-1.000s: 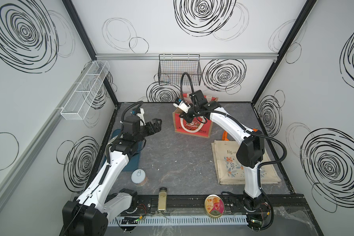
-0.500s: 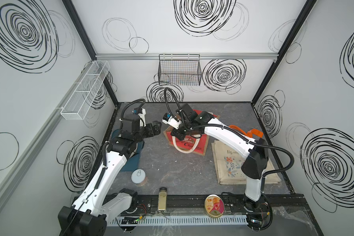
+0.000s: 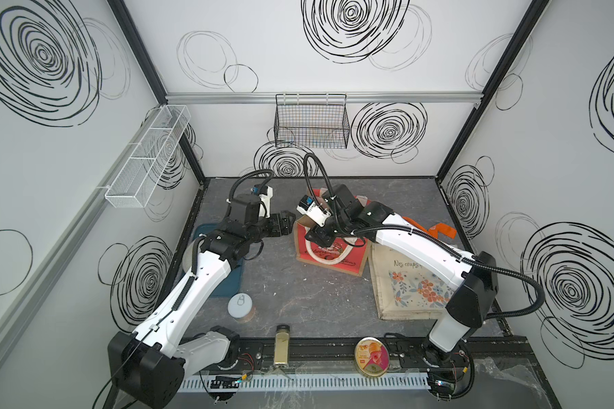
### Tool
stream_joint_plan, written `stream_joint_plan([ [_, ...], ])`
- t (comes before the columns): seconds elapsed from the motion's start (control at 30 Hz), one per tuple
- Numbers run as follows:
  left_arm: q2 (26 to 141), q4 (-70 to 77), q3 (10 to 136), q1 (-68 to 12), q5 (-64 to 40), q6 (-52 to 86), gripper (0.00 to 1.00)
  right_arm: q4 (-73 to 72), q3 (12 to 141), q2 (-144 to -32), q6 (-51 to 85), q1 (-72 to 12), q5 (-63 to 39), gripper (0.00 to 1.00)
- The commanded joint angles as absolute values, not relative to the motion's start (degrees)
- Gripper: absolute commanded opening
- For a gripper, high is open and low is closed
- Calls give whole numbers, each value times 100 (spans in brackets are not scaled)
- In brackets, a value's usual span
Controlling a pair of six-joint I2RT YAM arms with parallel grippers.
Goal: Put away the canvas bag
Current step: Move the canvas bag to the center of the board, then press the canvas bag at the center of the board.
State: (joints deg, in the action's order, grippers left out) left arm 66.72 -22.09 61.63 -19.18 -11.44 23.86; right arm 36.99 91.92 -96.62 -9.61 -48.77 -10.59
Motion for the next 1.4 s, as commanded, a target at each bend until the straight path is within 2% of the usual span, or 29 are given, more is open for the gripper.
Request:
stream_joint_plan([
  [0.0,6752,-1676,6391,-2006,-1304,2207,86,3533,8961,-9388,-842,-4861,-809,59],
  [0.13,7185,-2031,6942,-2417,-997,1803,87,3685,8714,-9132,-677,-4834,-669,78],
  [0.2,7409,-2132,7106,-2626,-866,1635,87,3710,8497,-9026,-723,-4836,-723,79],
  [0.33,7898,-2317,7321,-2753,-778,1590,80,3619,7978,-8807,-676,-4809,-634,76],
  [0.4,8080,-2448,7427,-2870,-450,1428,72,3577,7874,-8643,-551,-4778,-589,75],
  [0.53,8403,-2518,7551,-3123,-407,1247,70,2856,7318,-8145,-459,-4746,-693,76],
  [0.67,8489,-2627,7577,-3217,208,1288,46,2760,7120,-7994,-466,-4524,-734,75],
  [0.7,8432,-2600,7540,-3209,250,1284,35,2772,7103,-7983,-483,-4465,-753,75],
  [0.73,8353,-2584,7516,-3192,224,1274,18,2794,7093,-7987,-508,-4408,-741,74],
  [0.77,8280,-2643,7529,-3174,194,1286,8,2802,7093,-7991,-563,-4361,-743,73],
  [0.8,8227,-2737,7560,-3158,208,1326,7,2826,7099,-8013,-615,-4338,-747,71],
  [0.97,7806,-3616,7545,-3125,784,1697,7,2917,7173,-8173,-875,-4242,-737,64],
  [1.07,7452,-3865,7234,-3100,591,1932,23,2828,7142,-8207,-926,-4178,-906,62],
  [1.17,7152,-3751,6838,-3204,250,2030,29,2839,7124,-8250,-1033,-4147,-995,62],
  [1.2,7072,-3656,6732,-3212,118,2011,34,2856,7122,-8261,-1073,-4148,-1022,62],
  [1.27,6902,-3461,6598,-3201,-112,1851,50,2919,7144,-8271,-1116,-4118,-1118,62],
  [1.37,6796,-3518,6704,-3110,-471,1285,65,2933,7163,-8264,-1141,-4100,-1257,62],
])
